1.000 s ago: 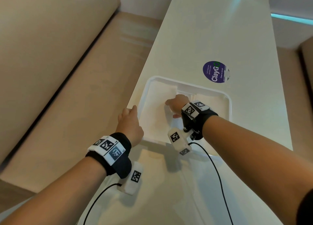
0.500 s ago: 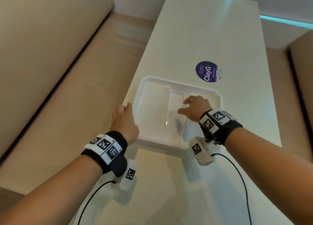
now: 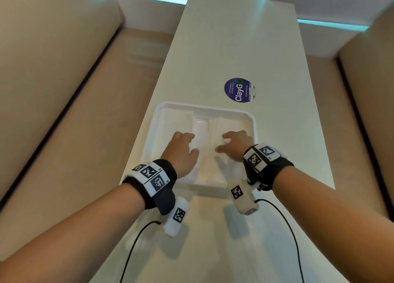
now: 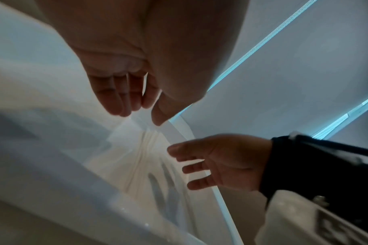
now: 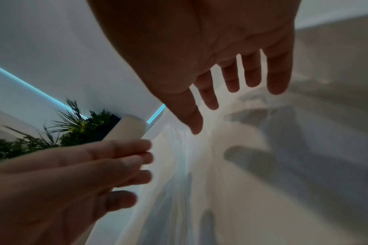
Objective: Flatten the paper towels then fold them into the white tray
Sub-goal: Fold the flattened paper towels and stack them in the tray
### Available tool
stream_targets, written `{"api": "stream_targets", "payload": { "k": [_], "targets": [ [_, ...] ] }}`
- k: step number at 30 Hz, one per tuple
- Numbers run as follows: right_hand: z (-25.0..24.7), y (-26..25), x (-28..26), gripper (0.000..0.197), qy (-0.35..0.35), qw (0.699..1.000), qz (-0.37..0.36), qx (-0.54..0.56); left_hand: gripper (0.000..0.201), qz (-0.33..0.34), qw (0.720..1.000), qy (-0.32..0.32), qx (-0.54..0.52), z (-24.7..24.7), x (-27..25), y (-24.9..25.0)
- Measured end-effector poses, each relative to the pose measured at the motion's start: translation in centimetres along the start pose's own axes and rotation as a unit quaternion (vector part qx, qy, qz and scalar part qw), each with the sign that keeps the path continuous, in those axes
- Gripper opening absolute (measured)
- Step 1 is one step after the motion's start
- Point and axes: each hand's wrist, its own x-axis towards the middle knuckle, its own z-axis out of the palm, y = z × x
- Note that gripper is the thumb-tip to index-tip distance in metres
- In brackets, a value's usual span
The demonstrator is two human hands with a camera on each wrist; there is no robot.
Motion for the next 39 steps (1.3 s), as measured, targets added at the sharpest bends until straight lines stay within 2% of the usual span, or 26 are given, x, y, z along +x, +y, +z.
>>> {"api": "stream_targets", "payload": {
  "k": [4,8,11,13,16,20,23,26,29,35,39],
  "targets": [
    [-2.3,1.7,0.1,0.050,0.075,0.996,-0.014,0.050,0.052,-0.067,0.994,-0.077,0.045,1.9,4.0,1.9],
    [-4.4,3.5,1.0,0.055,0.151,0.987,0.012,0.057,0.041,-0.096,0.988,-0.091,0.084,2.6,7.6,2.8],
    [-4.5,4.1,1.7,0.060,0.115,0.992,0.047,0.031,0.042,-0.104,0.986,-0.079,0.104,3.1,9.2,3.5],
    [-4.1,4.3,2.2,0.051,0.076,0.996,0.039,0.030,0.053,-0.113,0.983,-0.076,0.125,3.6,10.0,3.8],
    [-3.9,4.9,2.7,0.043,0.077,0.996,0.012,0.043,0.060,-0.111,0.984,-0.079,0.115,4.5,10.8,3.9],
    [-4.2,5.6,2.8,0.063,0.069,0.995,-0.005,0.067,0.063,-0.090,0.993,-0.066,0.036,5.4,10.9,3.7],
    [-4.4,5.9,2.6,0.072,0.062,0.995,-0.010,0.076,0.066,-0.096,0.994,-0.036,0.045,5.7,11.2,3.6],
    [-4.5,5.9,2.1,0.067,0.065,0.994,-0.018,0.086,0.058,-0.083,0.994,-0.001,0.072,5.8,11.6,3.5],
    [-4.6,5.8,1.7,0.063,0.065,0.993,-0.023,0.091,0.045,-0.079,0.995,0.039,0.056,5.6,11.8,3.4],
    [-4.7,5.9,1.4,0.058,0.064,0.993,-0.027,0.093,0.020,-0.101,0.993,0.063,-0.025,5.1,11.5,2.7],
    [-4.7,5.8,1.4,0.061,0.065,0.993,-0.027,0.090,0.008,-0.087,0.993,0.074,-0.023,4.7,11.2,2.9]
  ]
}}
